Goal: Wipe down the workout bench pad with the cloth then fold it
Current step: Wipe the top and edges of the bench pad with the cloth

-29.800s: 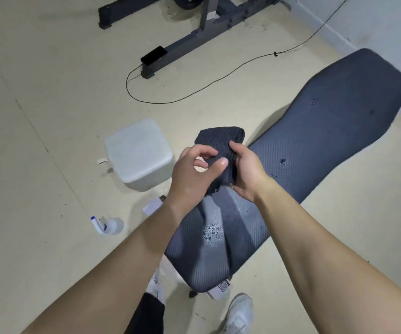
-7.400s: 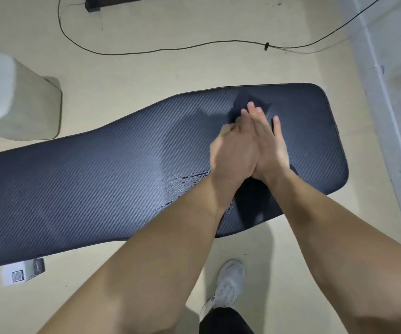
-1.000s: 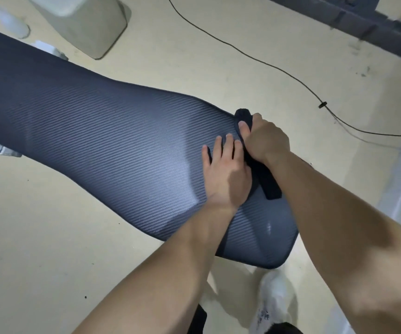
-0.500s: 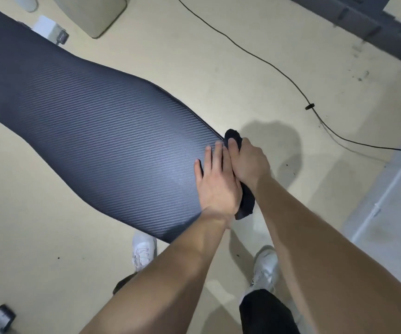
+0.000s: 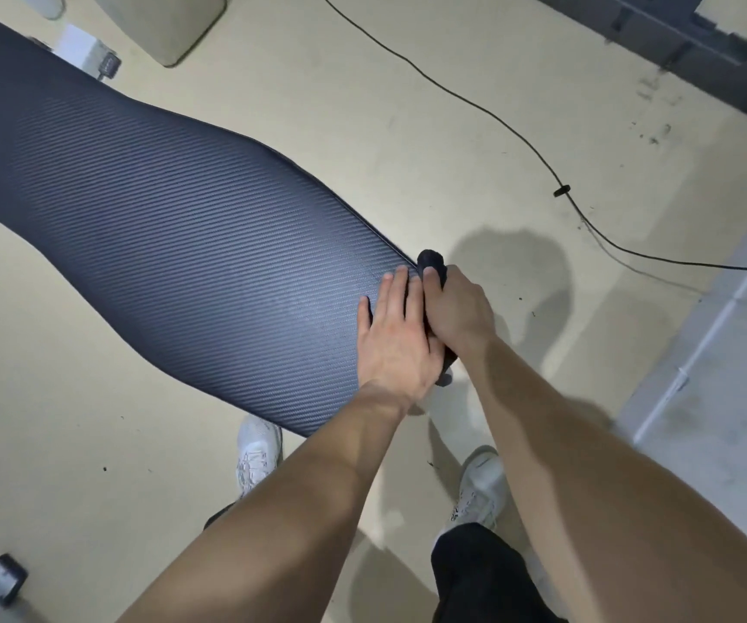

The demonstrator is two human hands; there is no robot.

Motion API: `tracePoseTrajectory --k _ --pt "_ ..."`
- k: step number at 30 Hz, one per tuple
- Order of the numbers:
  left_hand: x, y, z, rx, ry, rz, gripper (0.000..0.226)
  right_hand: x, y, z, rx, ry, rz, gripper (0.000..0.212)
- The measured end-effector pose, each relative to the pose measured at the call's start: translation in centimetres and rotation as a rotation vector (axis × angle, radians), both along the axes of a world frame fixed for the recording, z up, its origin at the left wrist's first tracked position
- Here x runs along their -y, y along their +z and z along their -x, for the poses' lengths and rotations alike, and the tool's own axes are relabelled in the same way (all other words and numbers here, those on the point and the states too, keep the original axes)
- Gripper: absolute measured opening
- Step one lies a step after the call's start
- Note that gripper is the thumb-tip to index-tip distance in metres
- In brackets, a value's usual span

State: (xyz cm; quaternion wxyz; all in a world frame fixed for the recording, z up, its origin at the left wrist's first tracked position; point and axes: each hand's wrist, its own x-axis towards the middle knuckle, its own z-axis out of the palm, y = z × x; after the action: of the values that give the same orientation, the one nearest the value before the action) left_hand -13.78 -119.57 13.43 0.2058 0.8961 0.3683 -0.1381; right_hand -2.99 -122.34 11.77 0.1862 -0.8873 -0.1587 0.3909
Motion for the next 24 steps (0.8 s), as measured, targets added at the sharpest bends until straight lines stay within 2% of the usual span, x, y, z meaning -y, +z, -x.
tracePoseTrajectory --k 6,8,11,14,19,24 --pt "-6.8 0.7 3.3 0.074 0.121 -0.007 0.067 -8.0 1.0 0.7 0.126 0.223 -0.062 0.042" --pt "-9.6 1.0 5.5 0.115 0.172 -0.047 0.063 -10.6 0.7 2.5 0.251 0.318 -0.084 0.047" --pt "-13.0 1.1 9.8 0.206 0.245 -0.093 0.056 -13.3 1.0 8.1 0.402 0.631 -0.135 0.053" --pt "-14.8 0.7 15.5 0.224 0.312 -0.102 0.053 -15.6 -0.1 15.2 0.356 0.796 -0.218 0.054" --pt "-17.6 1.4 25.3 0.318 0.670 -0.004 0.045 -20.5 -1.1 24.5 0.397 1.158 -0.209 0.056" --pt "-20.6 1.5 26.3 0.547 1.045 0.132 0.049 -24.1 -1.2 27.2 0.414 1.295 -0.289 0.061"
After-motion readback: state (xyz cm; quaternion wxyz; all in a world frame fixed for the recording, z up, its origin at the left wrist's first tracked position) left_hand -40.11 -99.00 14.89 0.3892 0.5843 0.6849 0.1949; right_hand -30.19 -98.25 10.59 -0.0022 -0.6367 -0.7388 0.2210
